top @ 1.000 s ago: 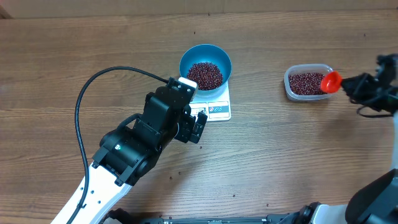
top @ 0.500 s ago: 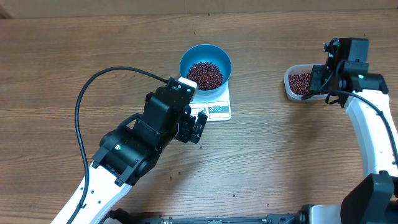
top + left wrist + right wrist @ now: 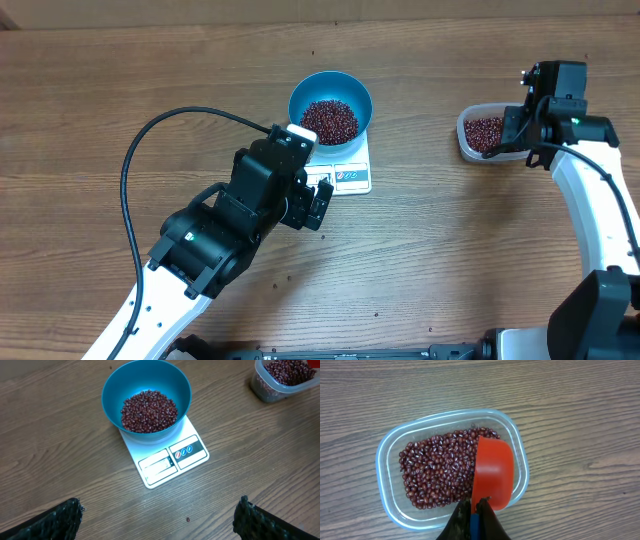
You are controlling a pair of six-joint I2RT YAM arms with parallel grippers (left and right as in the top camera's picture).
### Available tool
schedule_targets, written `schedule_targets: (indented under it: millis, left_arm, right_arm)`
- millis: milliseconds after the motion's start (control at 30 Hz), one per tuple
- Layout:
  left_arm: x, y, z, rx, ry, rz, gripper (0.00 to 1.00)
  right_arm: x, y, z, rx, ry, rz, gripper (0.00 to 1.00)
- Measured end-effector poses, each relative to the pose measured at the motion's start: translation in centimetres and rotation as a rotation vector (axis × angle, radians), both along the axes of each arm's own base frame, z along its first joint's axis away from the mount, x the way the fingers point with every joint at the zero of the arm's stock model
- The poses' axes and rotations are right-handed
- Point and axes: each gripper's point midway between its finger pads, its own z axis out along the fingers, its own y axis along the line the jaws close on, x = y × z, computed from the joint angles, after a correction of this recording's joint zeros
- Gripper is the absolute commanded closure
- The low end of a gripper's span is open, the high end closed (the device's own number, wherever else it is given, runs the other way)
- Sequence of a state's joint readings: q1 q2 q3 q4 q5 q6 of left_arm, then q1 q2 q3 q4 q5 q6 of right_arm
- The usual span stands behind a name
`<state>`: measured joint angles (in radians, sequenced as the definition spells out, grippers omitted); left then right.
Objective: Scoop item into bowl and weigh 150g on scale
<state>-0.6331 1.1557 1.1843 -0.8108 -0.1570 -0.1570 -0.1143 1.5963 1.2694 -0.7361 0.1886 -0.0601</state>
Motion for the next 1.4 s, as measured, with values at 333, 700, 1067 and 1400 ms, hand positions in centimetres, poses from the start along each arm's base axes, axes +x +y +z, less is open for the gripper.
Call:
schedule_targets:
  millis: [333, 700, 1067, 1400]
  left_arm:
    - [0.0, 0.0, 0.0, 0.000, 0.000, 0.000, 0.00]
    - [0.0, 0.0, 0.0, 0.000, 0.000, 0.000, 0.00]
    - [0.0, 0.0, 0.0, 0.000, 0.000, 0.000, 0.00]
    - [0.0, 0.0, 0.0, 0.000, 0.000, 0.000, 0.00]
  right_arm:
    - [0.6, -0.1, -2.7, 0.005, 0.055, -0.001, 0.96]
    - [0.9, 0.6, -5.0, 0.047, 0.097, 0.020, 0.96]
    - [1.5, 3.2, -5.1, 0.179, 0.076, 0.095, 0.96]
    - [1.7, 4.5, -5.0, 0.248, 0.065, 0.134, 0.96]
